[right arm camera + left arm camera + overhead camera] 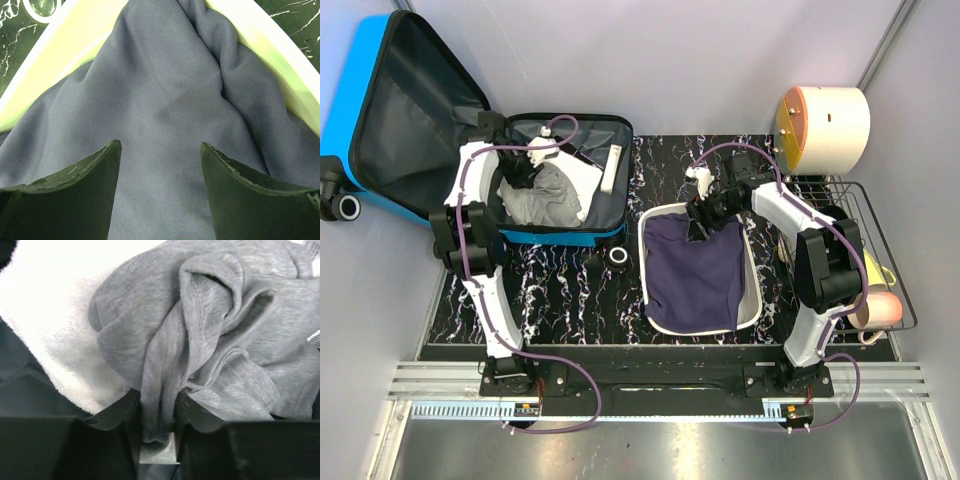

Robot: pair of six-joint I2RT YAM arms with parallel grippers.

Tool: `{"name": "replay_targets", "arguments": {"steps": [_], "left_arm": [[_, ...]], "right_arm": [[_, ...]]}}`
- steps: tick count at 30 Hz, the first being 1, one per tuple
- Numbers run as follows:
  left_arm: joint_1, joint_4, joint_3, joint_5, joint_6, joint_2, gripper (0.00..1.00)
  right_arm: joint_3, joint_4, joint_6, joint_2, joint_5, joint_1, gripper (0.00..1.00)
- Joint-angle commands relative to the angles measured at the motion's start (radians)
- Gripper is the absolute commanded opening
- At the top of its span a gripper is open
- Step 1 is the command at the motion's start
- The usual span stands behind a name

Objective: Open, take out, and arrange the luggage

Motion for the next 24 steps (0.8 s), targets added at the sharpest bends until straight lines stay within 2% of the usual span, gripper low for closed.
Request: {"name": "replay_targets", "arguments": {"steps": [1, 2, 3, 16, 24], "left_arm": [[-0.007, 0.045, -0.022, 0.103, -0.007, -0.114, 0.15], [-0.006, 0.049, -0.016, 0.098, -0.018, -0.115, 0.04], [-0.007, 0.049, -0.013, 0.093, -0.026, -0.126, 0.00], [-0.016, 0.055, -0.007, 0.167, -0.116, -0.313, 0.00], [-0.125, -0.020, 0.030, 0.165, -0.167, -0.451, 0.00]], "right_arm": [[0.023, -0.002, 0.012, -0.012, -0.010, 0.004, 0.73], [0.024, -0.002, 0.015, -0.011, -0.012, 0.003, 0.73], [0.026, 0.001, 0.017, -0.009, -0.013, 0.004, 0.73], [-0.009, 0.043, 0.037, -0.046, 0.007, 0.003, 0.72], [-0.032, 0.162, 0.107, -0.028, 0.047, 0.003, 0.72]]}}
